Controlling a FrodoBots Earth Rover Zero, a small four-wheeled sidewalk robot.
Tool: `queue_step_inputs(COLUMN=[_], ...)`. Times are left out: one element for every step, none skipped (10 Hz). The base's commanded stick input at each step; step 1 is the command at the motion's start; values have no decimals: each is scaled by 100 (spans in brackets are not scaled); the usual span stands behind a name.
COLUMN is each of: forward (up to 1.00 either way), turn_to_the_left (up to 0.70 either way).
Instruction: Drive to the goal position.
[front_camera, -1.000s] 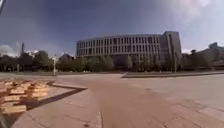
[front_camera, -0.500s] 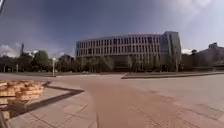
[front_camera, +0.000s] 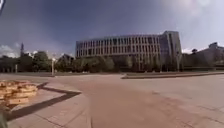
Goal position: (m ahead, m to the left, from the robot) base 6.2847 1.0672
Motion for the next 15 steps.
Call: queue_step_inputs(forward=[70,70,70,70,70,70,70,70,70,70,70,70,70,70,70], turn_to_the_left=[0,0,0,0,0,0,0,0,0,0,0,0,0,0,0])
